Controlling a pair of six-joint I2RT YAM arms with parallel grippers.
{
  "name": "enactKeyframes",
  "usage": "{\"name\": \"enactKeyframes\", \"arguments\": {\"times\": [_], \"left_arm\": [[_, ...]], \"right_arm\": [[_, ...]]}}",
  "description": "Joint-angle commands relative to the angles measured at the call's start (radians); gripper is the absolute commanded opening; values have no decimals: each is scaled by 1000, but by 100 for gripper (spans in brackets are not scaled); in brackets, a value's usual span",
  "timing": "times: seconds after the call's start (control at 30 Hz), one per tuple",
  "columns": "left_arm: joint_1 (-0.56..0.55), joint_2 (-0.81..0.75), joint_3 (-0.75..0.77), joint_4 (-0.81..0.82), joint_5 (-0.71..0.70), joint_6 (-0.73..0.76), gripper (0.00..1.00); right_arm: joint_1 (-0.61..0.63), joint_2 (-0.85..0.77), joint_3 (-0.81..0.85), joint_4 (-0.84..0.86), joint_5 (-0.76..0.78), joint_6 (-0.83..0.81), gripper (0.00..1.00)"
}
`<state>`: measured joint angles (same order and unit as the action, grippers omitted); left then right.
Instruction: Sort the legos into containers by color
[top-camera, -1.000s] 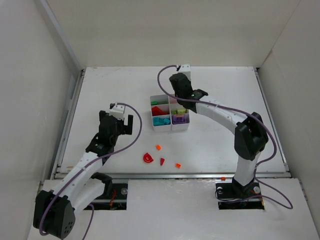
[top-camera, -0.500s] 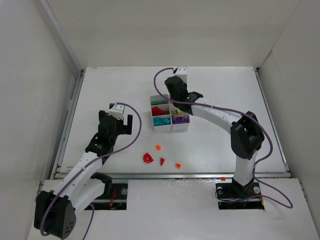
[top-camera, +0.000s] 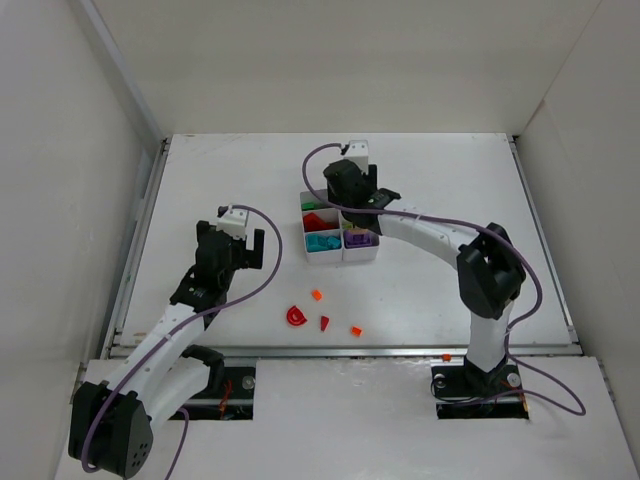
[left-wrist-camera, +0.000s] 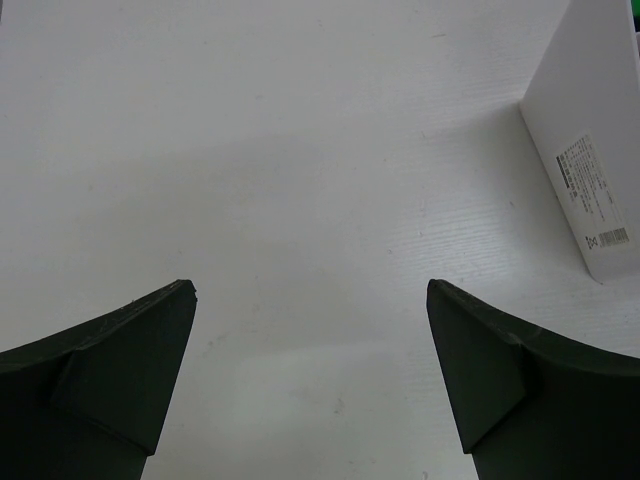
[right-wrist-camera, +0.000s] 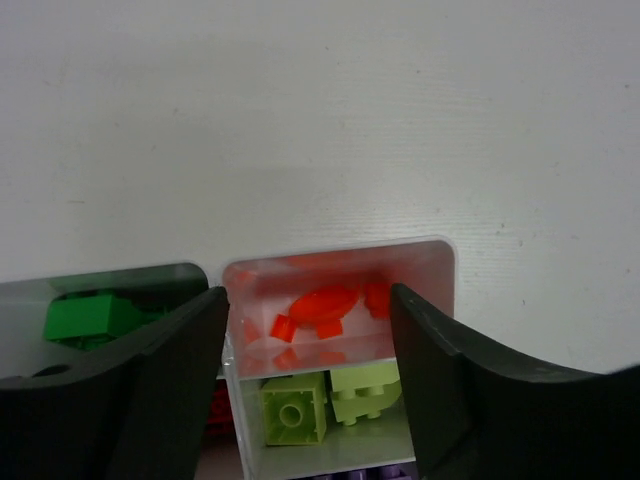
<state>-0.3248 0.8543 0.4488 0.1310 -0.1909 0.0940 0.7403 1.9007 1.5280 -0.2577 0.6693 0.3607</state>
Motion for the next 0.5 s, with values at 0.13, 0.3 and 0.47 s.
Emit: {"name": "enactKeyframes", "arguments": {"times": [0.13,0.3,0.47], "left_arm": [[6,-6,-10,38,4,7,100],[6,-15,-10,38,14,16,100],[6,-15,-19,59,42,23,100]], "right_arm": [[17,-92,20,-55,-2,14,75],[68,-290,-69,-66,-95,-158,91],[115,-428,-199,-213,-421,-215,100]]}}
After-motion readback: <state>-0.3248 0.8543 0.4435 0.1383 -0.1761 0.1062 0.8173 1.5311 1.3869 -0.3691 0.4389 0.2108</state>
